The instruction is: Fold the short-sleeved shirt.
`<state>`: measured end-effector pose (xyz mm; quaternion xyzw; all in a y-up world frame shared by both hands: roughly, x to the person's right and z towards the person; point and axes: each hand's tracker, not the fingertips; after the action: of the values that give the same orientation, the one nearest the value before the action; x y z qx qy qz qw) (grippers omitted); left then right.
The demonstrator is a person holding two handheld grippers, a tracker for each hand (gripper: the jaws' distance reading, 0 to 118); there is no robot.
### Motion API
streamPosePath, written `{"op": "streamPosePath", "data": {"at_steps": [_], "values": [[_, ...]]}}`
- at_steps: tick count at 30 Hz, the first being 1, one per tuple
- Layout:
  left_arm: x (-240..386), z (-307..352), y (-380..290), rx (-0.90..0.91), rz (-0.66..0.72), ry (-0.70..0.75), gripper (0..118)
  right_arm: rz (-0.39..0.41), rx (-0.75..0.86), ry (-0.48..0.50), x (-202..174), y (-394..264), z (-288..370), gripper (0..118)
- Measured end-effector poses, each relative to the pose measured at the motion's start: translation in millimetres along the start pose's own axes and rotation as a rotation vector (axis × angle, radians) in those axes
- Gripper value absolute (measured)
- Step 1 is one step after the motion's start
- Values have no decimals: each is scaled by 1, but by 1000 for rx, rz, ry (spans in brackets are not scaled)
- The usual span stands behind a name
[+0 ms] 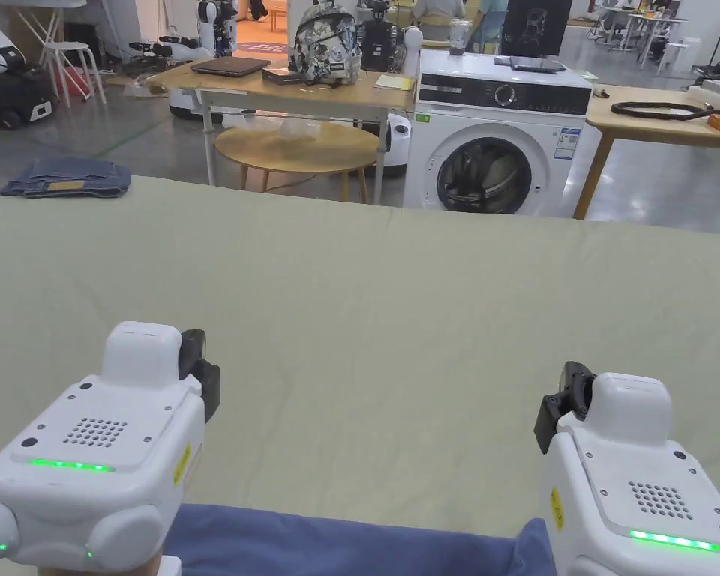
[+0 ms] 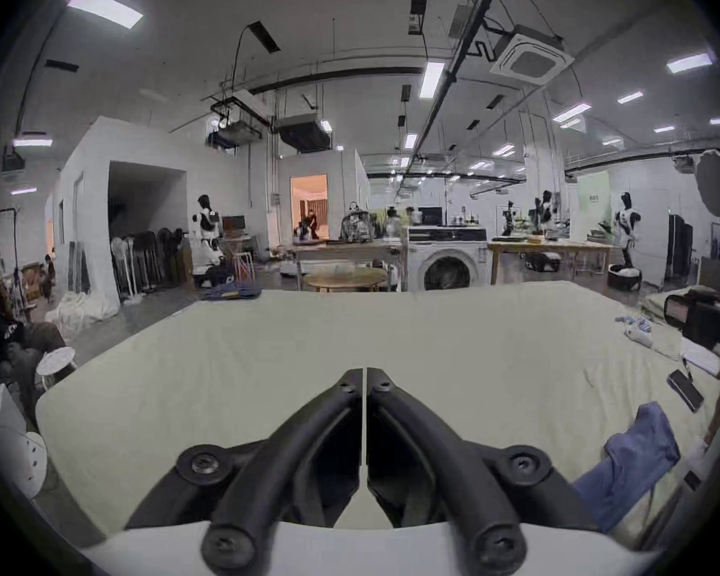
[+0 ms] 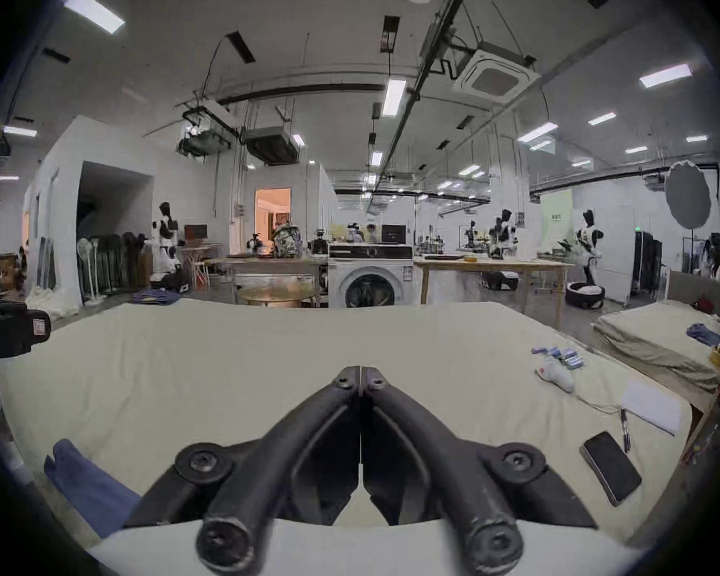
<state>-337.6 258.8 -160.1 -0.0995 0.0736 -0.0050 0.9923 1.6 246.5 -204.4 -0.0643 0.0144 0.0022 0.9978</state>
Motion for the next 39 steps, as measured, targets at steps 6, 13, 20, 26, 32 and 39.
{"op": "streamPosePath", "data": {"at_steps": [6, 13, 20, 26, 32, 39], "values": [[-60, -3, -4, -247, 76, -43, 0, 6, -28, 33, -4, -2, -5, 0], [-164, -30, -58, -599, 313, -254, 8, 24, -70, 50, -8, -15, -10, 0], [-193, -35, -92, -811, 405, -363, 64, 27, -111, 50, -7, -23, -14, 0], [-234, -55, -133, -863, 672, -453, 70, 23, -130, 45, -5, -27, -14, 0], [-229, -65, -170, -851, 921, -630, 69, 33, -138, 43, -4, -29, -11, 0], [-190, -79, -184, -921, 842, -603, 12, 15, -165, 42, -2, -34, -15, 0]]}}
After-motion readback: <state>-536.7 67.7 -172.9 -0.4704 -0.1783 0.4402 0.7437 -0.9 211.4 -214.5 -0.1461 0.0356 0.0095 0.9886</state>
